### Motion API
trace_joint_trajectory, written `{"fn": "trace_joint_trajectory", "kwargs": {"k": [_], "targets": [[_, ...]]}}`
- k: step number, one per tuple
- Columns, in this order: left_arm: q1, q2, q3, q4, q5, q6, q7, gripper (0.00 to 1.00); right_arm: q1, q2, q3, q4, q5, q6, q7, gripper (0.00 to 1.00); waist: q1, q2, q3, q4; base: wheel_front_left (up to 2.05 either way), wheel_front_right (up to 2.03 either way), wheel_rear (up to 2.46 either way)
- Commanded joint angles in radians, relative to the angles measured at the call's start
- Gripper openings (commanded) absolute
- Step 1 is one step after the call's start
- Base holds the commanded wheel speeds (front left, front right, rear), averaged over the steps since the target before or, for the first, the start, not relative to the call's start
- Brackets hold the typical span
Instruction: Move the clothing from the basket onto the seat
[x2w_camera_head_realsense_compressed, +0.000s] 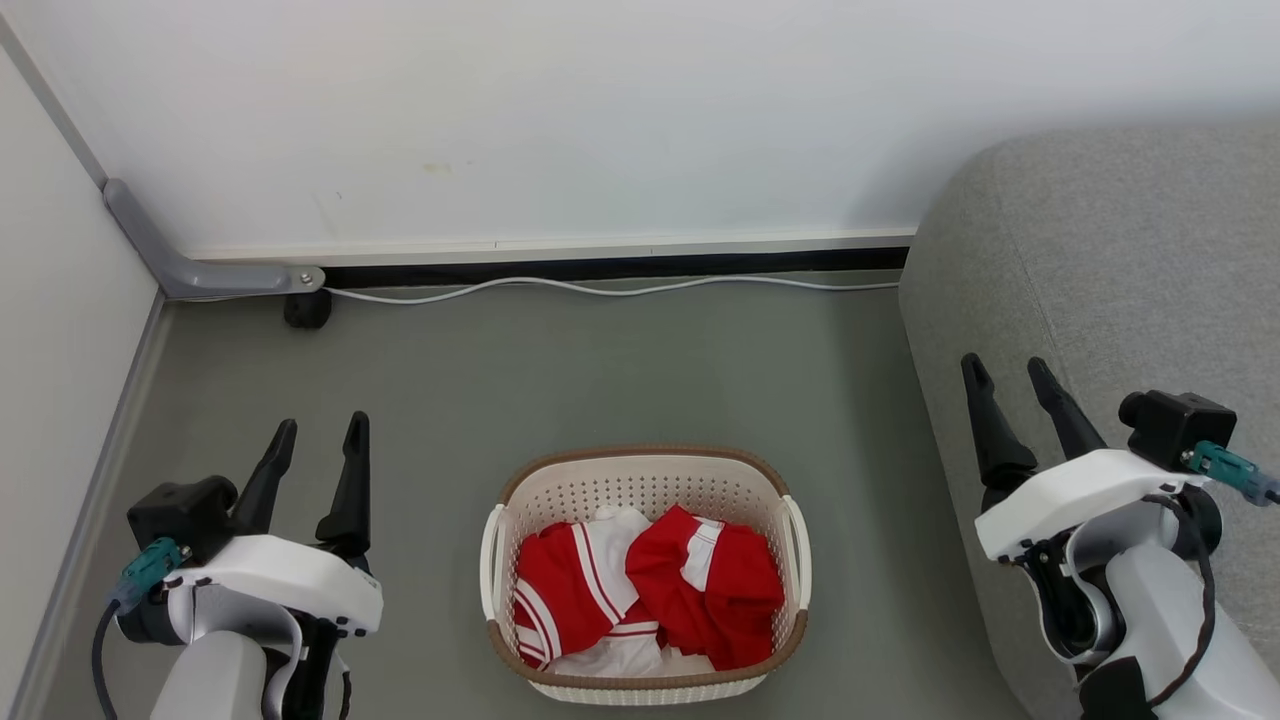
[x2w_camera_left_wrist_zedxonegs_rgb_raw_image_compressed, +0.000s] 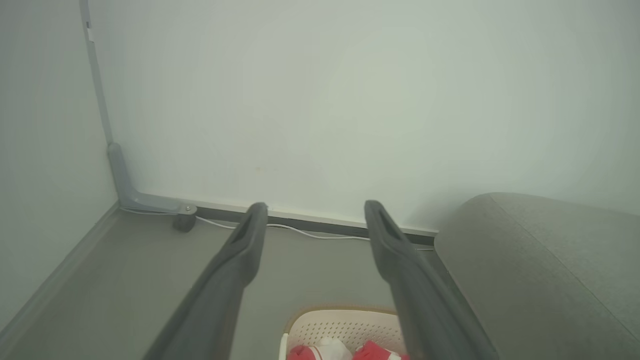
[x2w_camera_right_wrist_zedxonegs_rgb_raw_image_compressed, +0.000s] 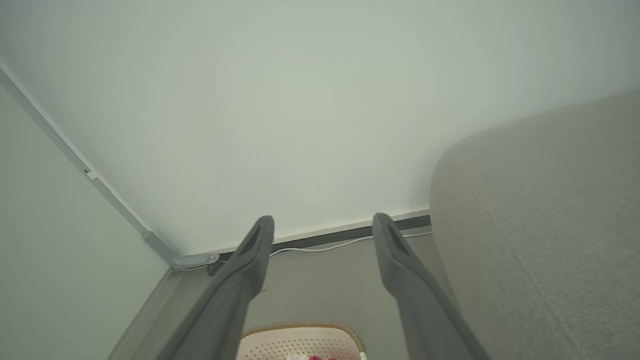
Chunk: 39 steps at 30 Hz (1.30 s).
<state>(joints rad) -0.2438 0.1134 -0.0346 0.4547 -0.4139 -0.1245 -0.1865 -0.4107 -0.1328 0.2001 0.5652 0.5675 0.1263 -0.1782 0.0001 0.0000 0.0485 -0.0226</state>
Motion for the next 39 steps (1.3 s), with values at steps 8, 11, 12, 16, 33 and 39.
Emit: {"fn": "trace_joint_trajectory", "kwargs": {"k": [8, 11, 12, 16, 33, 39], "targets": [[-0.076, 0.021, 0.041, -0.011, 0.11, -0.005, -0.032, 1.0, -0.068, -0.012, 0.02, -0.003, -0.108, 0.004, -0.04, 1.0, 0.0, 0.0, 0.004, -0.003, 0.0, 0.0, 0.0], [-0.081, 0.02, 0.049, -0.005, 0.146, -0.005, -0.04, 1.0, -0.078, -0.013, 0.018, 0.006, -0.141, 0.004, -0.049, 1.0, 0.0, 0.0, 0.006, -0.003, 0.0, 0.0, 0.0], [-0.084, 0.02, 0.051, -0.004, 0.158, -0.005, -0.043, 1.0, -0.082, -0.013, 0.016, 0.009, -0.154, 0.004, -0.052, 1.0, 0.0, 0.0, 0.007, -0.004, 0.0, 0.0, 0.0], [-0.093, 0.019, 0.064, 0.003, 0.207, -0.006, -0.055, 1.0, -0.093, -0.013, 0.009, 0.02, -0.204, 0.004, -0.064, 1.0, 0.0, 0.0, 0.007, -0.005, 0.0, 0.0, 0.0], [-0.101, 0.002, 0.107, 0.019, 0.287, -0.006, -0.075, 1.0, -0.1, -0.002, -0.042, 0.023, -0.292, 0.004, -0.084, 1.0, 0.0, 0.0, 0.008, -0.013, 0.0, 0.0, 0.0], [-0.1, 0.001, 0.106, 0.017, 0.285, -0.006, -0.075, 1.0, -0.102, 0.001, -0.044, 0.015, -0.293, 0.004, -0.084, 1.0, 0.0, 0.0, 0.012, -0.014, 0.0, 0.0, 0.0]]}}
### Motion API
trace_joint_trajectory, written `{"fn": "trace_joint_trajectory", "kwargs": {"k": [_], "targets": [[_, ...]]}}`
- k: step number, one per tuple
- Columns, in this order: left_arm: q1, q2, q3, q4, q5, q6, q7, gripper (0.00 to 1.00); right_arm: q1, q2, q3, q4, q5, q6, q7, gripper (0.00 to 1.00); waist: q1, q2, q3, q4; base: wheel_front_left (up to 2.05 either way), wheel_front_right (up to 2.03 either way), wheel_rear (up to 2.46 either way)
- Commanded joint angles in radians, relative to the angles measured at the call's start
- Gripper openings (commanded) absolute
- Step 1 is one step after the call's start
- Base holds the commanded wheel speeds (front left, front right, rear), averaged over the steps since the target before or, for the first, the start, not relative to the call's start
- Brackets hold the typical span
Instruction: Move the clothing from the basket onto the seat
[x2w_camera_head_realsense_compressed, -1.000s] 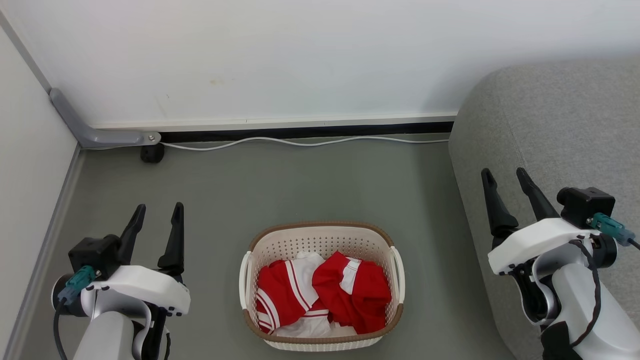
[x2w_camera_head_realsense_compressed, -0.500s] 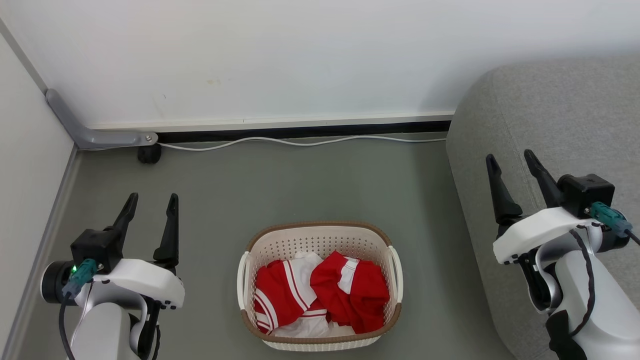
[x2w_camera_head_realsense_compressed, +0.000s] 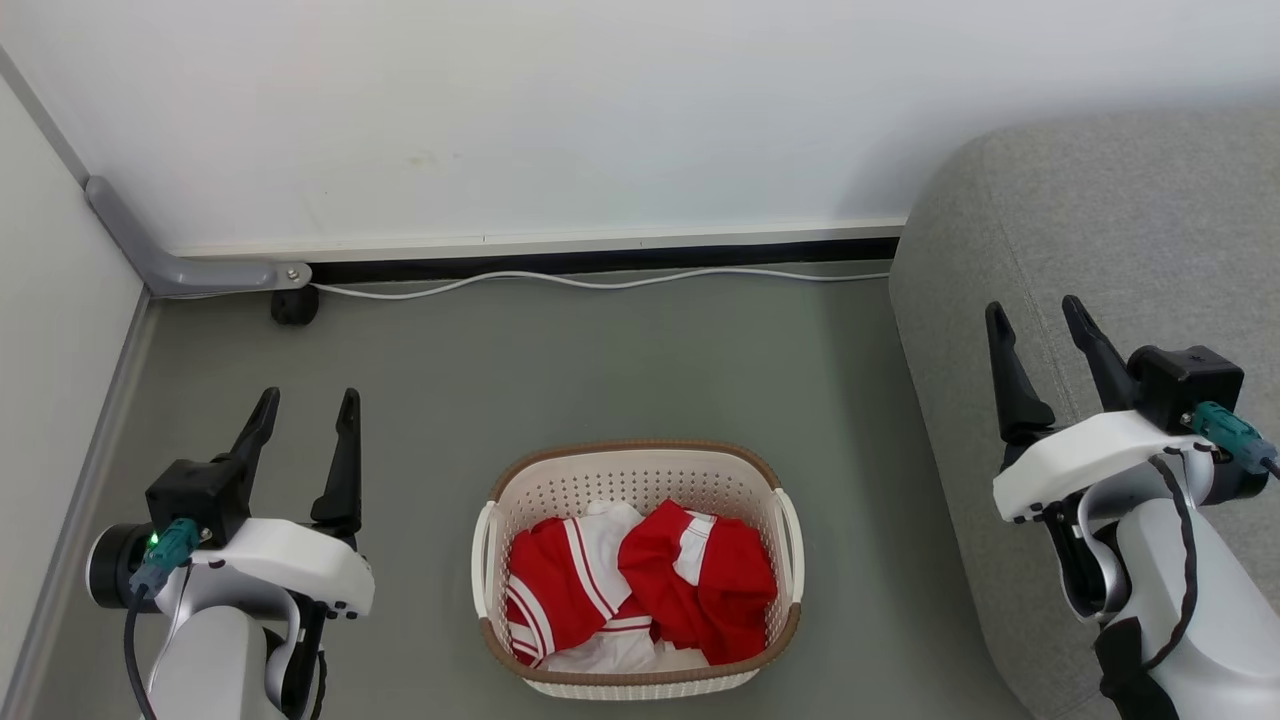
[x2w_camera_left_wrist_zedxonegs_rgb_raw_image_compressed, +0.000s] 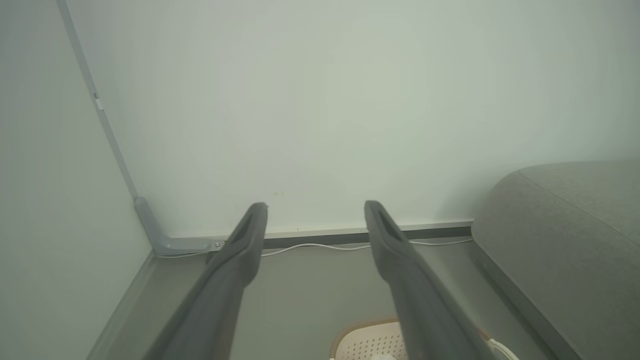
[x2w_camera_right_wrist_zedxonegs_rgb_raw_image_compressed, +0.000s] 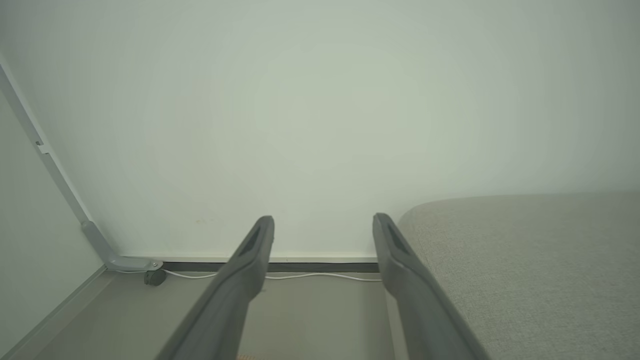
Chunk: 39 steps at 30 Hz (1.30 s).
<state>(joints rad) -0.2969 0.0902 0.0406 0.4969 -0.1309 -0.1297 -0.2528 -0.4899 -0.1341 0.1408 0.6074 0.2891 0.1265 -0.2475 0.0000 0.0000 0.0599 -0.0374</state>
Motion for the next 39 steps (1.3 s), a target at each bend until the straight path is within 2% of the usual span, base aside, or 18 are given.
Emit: {"fn": "trace_joint_trajectory", "kwargs": {"k": [1, 6, 12, 28, 35, 39], "targets": [[-0.047, 0.024, 0.03, -0.026, 0.001, -0.001, -0.009, 1.0, -0.023, 0.002, 0.015, -0.032, -0.014, 0.004, -0.014, 1.0, 0.0, 0.0, 0.001, 0.001, 0.0, 0.0, 0.0], [-0.051, 0.02, 0.025, -0.035, -0.003, -0.001, -0.009, 1.0, -0.03, 0.003, 0.007, -0.058, -0.018, 0.004, -0.014, 1.0, 0.0, 0.0, 0.026, 0.005, 0.0, 0.0, 0.0], [-0.068, 0.011, 0.001, -0.058, -0.03, -0.001, -0.009, 1.0, -0.051, 0.011, -0.004, -0.124, -0.035, 0.004, -0.014, 1.0, 0.0, 0.0, 0.106, 0.011, 0.0, 0.0, 0.0], [-0.19, -0.012, -0.104, -0.072, -0.126, -0.001, -0.009, 1.0, -0.175, 0.053, -0.077, -0.371, -0.098, 0.004, -0.014, 1.0, 0.0, 0.0, 0.457, -0.01, 0.0, 0.0, 0.0], [-0.269, -0.009, -0.182, -0.062, -0.172, -0.001, -0.009, 1.0, -0.26, 0.073, -0.078, -0.451, -0.116, 0.004, -0.014, 1.0, 0.0, 0.0, 0.615, -0.038, 0.0, 0.0, 0.0], [-0.324, 0.01, -0.29, -0.042, -0.21, -0.001, -0.009, 1.0, -0.307, 0.079, -0.07, -0.485, -0.118, 0.004, -0.014, 1.0, 0.0, 0.0, 0.697, -0.062, 0.0, 0.0, 0.0]]}}
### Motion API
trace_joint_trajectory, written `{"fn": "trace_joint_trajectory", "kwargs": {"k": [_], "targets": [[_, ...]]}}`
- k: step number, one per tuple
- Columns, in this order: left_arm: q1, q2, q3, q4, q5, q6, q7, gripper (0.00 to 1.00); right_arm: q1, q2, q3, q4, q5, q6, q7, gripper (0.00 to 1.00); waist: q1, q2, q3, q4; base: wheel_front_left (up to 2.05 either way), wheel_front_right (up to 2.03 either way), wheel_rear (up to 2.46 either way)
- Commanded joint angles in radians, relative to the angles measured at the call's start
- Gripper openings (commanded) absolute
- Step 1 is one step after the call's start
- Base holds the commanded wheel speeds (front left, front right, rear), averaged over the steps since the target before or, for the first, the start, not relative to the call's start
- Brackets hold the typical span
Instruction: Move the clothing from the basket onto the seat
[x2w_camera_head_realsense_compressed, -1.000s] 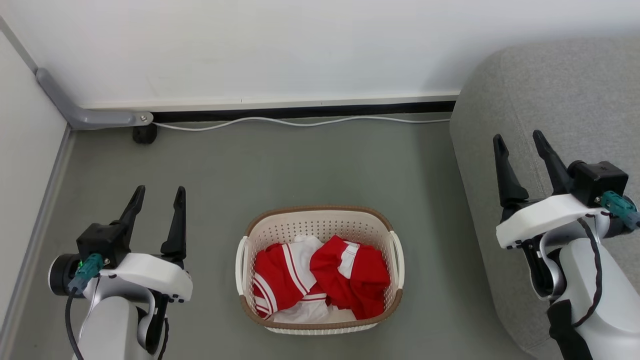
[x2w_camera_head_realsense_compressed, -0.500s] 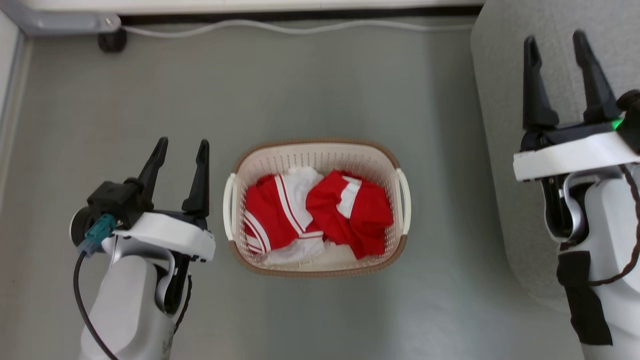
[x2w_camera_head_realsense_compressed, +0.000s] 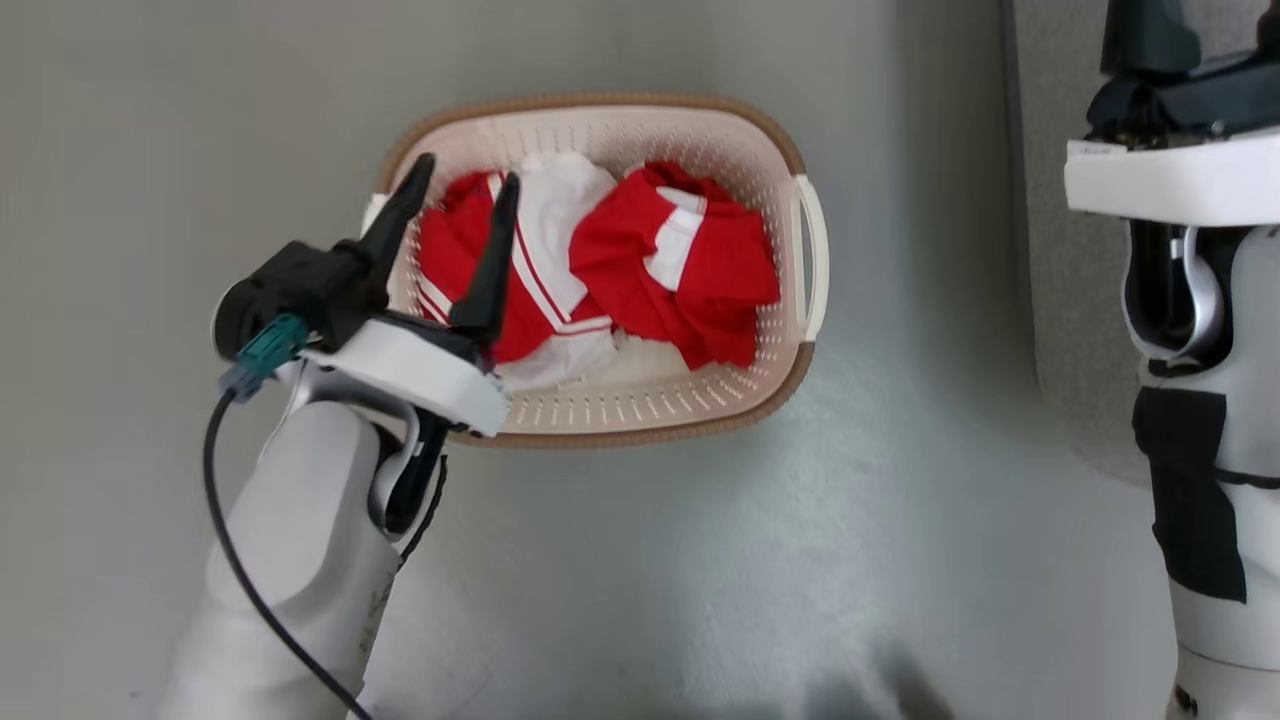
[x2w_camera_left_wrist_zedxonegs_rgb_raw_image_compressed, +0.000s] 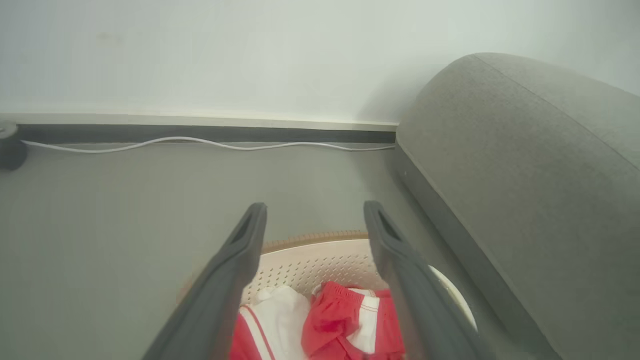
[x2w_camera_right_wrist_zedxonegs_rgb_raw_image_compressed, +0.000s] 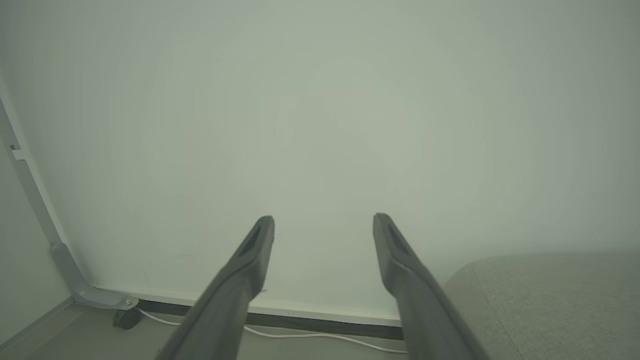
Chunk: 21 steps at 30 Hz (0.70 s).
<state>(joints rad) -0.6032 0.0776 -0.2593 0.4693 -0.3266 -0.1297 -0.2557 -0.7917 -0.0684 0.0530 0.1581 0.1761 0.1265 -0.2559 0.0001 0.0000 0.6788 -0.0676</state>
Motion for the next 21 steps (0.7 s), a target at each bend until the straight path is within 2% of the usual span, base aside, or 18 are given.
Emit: {"fn": "trace_joint_trajectory", "kwargs": {"k": [1, 9, 14, 21], "targets": [[-0.033, 0.03, -0.027, -0.005, -0.03, -0.001, -0.006, 1.0, -0.015, 0.015, 0.02, -0.042, -0.004, 0.004, -0.006, 1.0, 0.0, 0.0, 0.096, -0.038, 0.0, 0.0, 0.0], [-0.201, 0.126, -0.312, 0.104, -0.103, -0.001, -0.006, 1.0, -0.073, 0.018, 0.053, -0.078, 0.034, 0.004, -0.006, 1.0, 0.0, 0.0, 0.21, -0.091, 0.0, 0.0, 0.0], [-0.293, 0.156, -0.401, 0.175, -0.14, -0.001, -0.006, 1.0, -0.088, 0.018, 0.08, -0.09, 0.071, 0.004, -0.006, 1.0, 0.0, 0.0, 0.252, -0.119, 0.0, 0.0, 0.0], [-0.436, 0.195, -0.592, 0.343, -0.195, -0.001, -0.004, 1.0, -0.094, 0.018, 0.117, -0.099, 0.128, 0.004, -0.006, 1.0, 0.0, 0.0, 0.294, -0.16, 0.0, 0.0, 0.0]]}}
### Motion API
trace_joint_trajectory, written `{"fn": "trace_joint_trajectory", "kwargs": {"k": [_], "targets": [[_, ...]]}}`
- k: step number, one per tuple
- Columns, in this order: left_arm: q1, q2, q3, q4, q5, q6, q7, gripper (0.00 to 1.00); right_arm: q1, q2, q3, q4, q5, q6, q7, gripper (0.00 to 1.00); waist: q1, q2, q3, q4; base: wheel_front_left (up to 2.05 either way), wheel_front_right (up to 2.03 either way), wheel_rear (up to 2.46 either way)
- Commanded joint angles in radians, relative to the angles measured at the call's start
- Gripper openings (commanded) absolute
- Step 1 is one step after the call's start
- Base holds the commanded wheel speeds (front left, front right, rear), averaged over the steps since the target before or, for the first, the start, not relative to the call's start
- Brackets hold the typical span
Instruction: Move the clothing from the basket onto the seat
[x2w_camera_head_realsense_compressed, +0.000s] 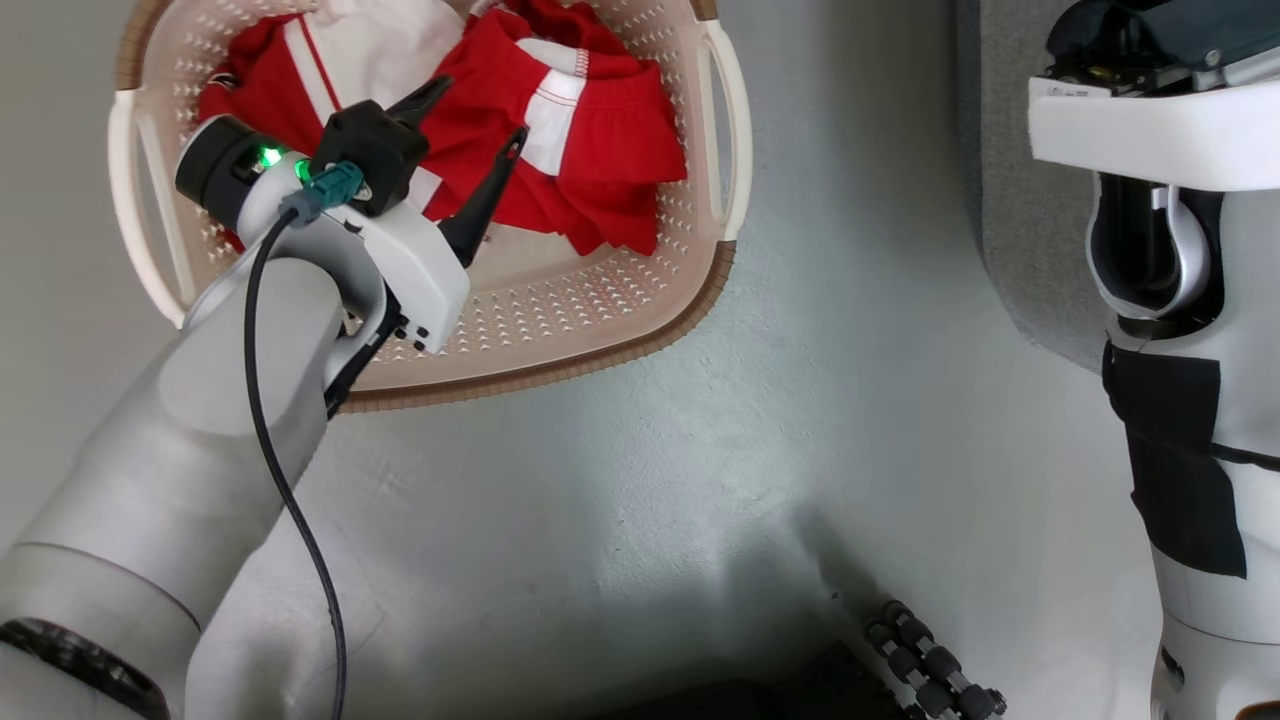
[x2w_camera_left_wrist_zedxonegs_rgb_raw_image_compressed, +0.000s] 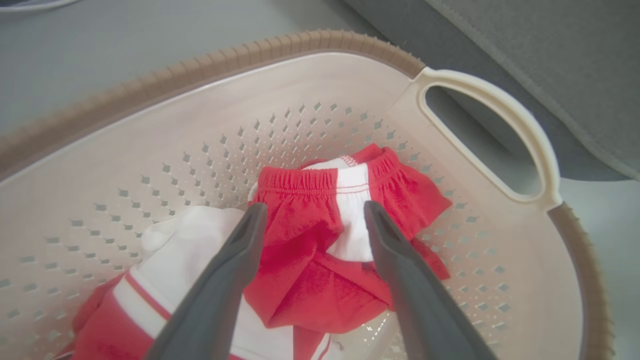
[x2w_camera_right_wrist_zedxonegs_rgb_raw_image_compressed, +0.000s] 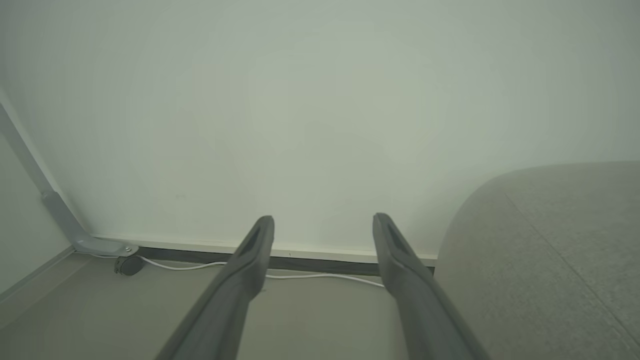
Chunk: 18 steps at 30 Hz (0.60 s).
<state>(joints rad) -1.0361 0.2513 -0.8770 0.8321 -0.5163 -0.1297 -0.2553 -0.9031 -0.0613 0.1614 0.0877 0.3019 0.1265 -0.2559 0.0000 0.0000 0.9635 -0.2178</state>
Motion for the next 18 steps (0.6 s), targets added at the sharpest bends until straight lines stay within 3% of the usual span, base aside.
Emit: {"fn": "trace_joint_trajectory", "kwargs": {"k": [1, 6, 11, 18], "targets": [[-0.02, 0.023, -0.003, 0.003, -0.017, -0.001, 0.002, 1.0, 0.018, 0.011, 0.016, -0.028, 0.007, 0.004, -0.006, 1.0, 0.0, 0.0, 0.012, -0.014, 0.0, 0.0, 0.0], [-0.114, 0.041, -0.092, 0.113, -0.049, -0.001, 0.025, 1.0, 0.02, 0.011, 0.038, -0.035, 0.035, 0.004, -0.006, 1.0, 0.0, 0.0, 0.028, -0.041, 0.0, 0.0, 0.0], [-0.171, 0.018, -0.134, 0.211, -0.065, -0.001, 0.041, 1.0, 0.029, 0.011, 0.057, -0.042, 0.07, 0.004, -0.006, 1.0, 0.0, 0.0, 0.044, -0.071, 0.0, 0.0, 0.0], [-0.193, 0.006, -0.225, 0.257, -0.12, -0.001, 0.068, 1.0, 0.04, 0.011, 0.061, -0.064, 0.097, 0.004, -0.006, 1.0, 0.0, 0.0, 0.067, -0.099, 0.0, 0.0, 0.0]]}}
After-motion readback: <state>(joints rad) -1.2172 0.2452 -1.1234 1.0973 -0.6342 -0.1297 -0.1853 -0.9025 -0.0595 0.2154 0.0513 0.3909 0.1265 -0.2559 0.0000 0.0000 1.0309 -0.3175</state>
